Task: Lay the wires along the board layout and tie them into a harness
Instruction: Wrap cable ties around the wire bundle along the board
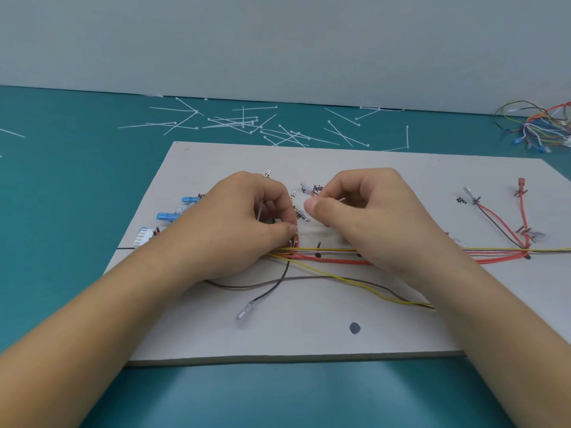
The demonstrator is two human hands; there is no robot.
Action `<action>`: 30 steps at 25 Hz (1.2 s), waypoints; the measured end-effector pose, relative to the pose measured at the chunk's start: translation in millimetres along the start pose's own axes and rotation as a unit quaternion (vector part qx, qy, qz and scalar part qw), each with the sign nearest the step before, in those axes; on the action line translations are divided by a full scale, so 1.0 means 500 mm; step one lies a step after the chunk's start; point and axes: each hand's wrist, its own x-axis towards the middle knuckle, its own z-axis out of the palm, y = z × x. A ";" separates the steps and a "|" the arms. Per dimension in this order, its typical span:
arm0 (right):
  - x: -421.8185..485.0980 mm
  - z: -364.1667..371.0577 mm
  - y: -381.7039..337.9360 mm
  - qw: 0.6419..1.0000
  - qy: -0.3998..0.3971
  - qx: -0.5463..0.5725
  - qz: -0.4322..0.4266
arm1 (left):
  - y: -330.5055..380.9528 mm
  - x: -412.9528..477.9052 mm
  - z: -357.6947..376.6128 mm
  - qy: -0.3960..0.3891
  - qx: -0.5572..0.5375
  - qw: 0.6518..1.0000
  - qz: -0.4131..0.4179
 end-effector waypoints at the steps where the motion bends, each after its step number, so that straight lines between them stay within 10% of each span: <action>1: 0.000 0.002 0.002 1.000 -0.002 -0.024 -0.007 | 0.000 0.000 -0.001 -0.001 -0.006 1.000 0.001; 30: 0.007 0.005 0.011 0.999 0.033 -0.017 -0.011 | 0.009 0.007 0.004 0.001 -0.016 0.999 -0.031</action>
